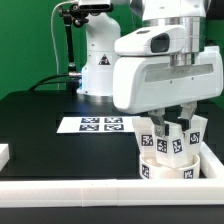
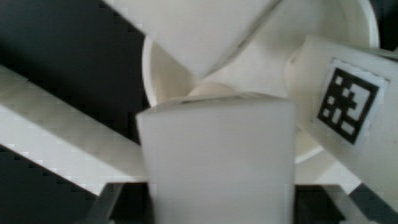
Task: Assemble stool
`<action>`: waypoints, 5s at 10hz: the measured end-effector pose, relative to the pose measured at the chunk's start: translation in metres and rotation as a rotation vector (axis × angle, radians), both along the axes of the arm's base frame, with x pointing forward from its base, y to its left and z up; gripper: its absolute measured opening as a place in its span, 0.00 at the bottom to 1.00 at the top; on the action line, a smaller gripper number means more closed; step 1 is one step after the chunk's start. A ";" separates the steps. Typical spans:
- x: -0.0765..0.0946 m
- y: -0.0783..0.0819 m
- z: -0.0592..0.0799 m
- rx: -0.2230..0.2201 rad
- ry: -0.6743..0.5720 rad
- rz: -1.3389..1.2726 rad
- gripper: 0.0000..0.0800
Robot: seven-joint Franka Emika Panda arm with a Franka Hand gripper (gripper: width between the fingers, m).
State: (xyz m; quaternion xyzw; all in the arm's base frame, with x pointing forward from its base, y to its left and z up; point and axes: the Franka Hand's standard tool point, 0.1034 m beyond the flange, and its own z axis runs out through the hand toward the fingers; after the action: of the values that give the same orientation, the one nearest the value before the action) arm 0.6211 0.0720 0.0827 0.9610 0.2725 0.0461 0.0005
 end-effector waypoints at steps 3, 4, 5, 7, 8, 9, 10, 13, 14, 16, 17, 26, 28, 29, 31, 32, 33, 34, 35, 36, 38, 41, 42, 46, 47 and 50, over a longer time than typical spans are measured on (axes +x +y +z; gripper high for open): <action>0.001 -0.004 0.000 0.025 0.007 -0.244 0.42; 0.001 -0.005 -0.001 0.032 0.009 -0.316 0.42; 0.001 -0.005 -0.001 0.046 0.012 -0.433 0.42; 0.001 -0.004 -0.001 0.065 0.015 -0.632 0.42; 0.001 -0.002 -0.001 0.077 0.019 -0.755 0.42; 0.001 -0.003 -0.001 0.092 0.026 -0.855 0.42; 0.001 -0.002 -0.001 0.098 0.028 -0.921 0.42; 0.001 -0.002 -0.001 0.117 0.035 -1.128 0.42; 0.001 -0.002 -0.001 0.120 0.037 -1.163 0.42; 0.001 -0.001 -0.001 0.134 0.042 -1.300 0.42; 0.001 0.000 -0.001 0.141 0.046 -1.362 0.42; 0.003 0.015 -0.003 0.313 0.126 -2.157 0.43; 0.002 0.021 -0.003 0.324 0.145 -2.275 0.43; 0.001 0.023 -0.003 0.333 0.159 -2.357 0.43; 0.001 0.026 -0.003 0.338 0.183 -2.482 0.43; 0.000 0.025 -0.002 0.311 0.204 -2.493 0.43; 0.000 0.026 -0.002 0.320 0.208 -2.546 0.43; -0.001 0.028 -0.002 0.324 0.223 -2.612 0.43; -0.001 0.028 -0.002 0.325 0.227 -2.637 0.43; -0.001 0.029 -0.003 0.332 0.235 -2.666 0.43; -0.003 0.035 -0.004 0.374 0.236 -2.712 0.43; -0.007 0.040 -0.004 0.398 0.233 -2.759 0.43; -0.007 0.040 -0.004 0.398 0.231 -2.741 0.43; -0.004 0.038 0.005 0.412 0.225 -2.664 0.79; -0.002 0.040 0.014 0.432 0.230 -2.655 0.79; 0.002 0.046 0.032 0.467 0.241 -2.641 0.81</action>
Offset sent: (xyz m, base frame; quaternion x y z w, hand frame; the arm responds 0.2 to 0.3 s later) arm 0.0017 0.0001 -0.0060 0.0319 -0.0088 0.1893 0.9814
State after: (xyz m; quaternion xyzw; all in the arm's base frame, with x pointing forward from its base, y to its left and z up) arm 0.6226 0.1183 0.1152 0.4787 -0.8660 -0.0282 -0.1422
